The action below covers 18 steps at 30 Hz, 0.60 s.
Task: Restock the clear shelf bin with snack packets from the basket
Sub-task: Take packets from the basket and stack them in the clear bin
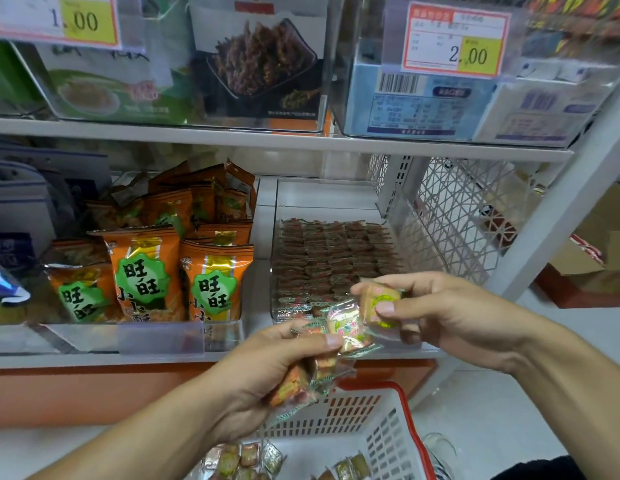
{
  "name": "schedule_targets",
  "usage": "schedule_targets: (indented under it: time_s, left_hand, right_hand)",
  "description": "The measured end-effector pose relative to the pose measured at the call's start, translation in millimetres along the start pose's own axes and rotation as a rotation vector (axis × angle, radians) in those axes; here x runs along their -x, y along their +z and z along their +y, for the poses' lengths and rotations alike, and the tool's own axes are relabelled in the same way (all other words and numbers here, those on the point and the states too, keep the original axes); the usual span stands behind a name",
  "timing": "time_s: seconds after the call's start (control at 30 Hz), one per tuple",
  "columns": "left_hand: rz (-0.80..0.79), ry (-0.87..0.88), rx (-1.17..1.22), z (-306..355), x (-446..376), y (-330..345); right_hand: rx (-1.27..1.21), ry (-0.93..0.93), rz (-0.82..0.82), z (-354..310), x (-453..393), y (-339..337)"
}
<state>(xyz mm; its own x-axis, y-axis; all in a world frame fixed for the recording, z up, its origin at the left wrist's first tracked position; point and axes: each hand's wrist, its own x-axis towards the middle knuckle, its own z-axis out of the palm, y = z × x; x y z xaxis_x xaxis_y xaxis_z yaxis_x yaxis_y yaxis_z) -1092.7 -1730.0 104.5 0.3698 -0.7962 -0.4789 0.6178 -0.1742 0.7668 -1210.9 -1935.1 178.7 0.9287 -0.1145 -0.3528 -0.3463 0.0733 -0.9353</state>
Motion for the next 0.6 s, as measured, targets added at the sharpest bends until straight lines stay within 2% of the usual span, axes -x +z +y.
schedule_targets:
  time_s: [0.13, 0.23, 0.37, 0.5, 0.53, 0.6]
  left_hand:
    - [0.018, -0.015, -0.037, -1.2, 2.6, 3.8]
    - [0.029, -0.020, -0.037, 0.7, 4.0, 5.4]
    - [0.054, 0.020, 0.006, 8.2, 5.0, 8.5]
    - [0.094, 0.061, 0.075, 18.9, 0.8, 7.5]
    - [0.104, 0.065, 0.066, 20.5, 0.4, 9.1]
    - [0.102, 0.072, 0.043, 20.9, 0.5, 14.7]
  right_hand:
    - [-0.036, 0.134, -0.110, 4.3, -2.4, 1.7]
    - [0.096, 0.188, -0.268, 9.4, -6.0, 1.7]
    - [0.106, 0.137, -0.266, 8.2, -16.7, -10.9]
    - [-0.045, 0.047, -0.112, -0.8, -42.0, -30.4]
    - [-0.045, 0.014, -0.025, -1.0, -55.2, -31.8]
    - [0.157, -0.080, 0.245, 2.9, -90.4, -29.8]
